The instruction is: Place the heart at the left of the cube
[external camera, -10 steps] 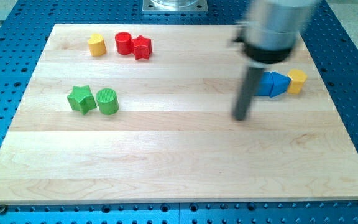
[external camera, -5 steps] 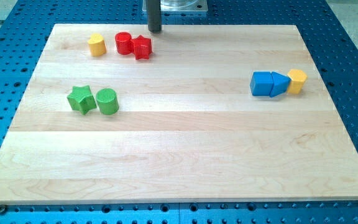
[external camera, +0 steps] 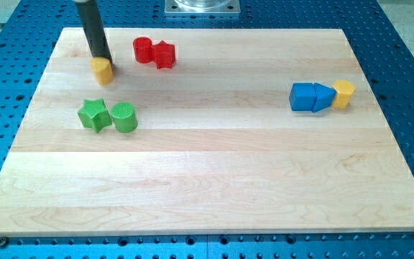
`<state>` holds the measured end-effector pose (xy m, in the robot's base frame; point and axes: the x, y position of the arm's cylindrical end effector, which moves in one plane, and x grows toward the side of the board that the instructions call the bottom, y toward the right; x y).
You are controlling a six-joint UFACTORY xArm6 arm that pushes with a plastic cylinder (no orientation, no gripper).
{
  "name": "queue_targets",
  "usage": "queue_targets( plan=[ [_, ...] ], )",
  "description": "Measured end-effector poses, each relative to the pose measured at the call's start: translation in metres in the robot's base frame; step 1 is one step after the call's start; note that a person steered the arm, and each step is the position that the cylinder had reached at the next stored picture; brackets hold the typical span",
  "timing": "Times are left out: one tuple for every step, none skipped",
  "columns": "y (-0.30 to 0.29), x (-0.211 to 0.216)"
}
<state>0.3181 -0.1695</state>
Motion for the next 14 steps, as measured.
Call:
queue_targets(
  plan=[
    [0.040,0.020],
    [0.005,-0.016],
    [-0.048,-0.010],
    [-0.010,0.039],
    [0.098,0.075],
    [0.096,0.052],
    [0.059,0.084],
    [0.094,0.129],
    [0.181,0.129],
    [0.224,0.138],
    [0.225,0.171],
    [0.249,0.156],
    [0.275,0.157],
    [0.280,0.161]
  ],
)
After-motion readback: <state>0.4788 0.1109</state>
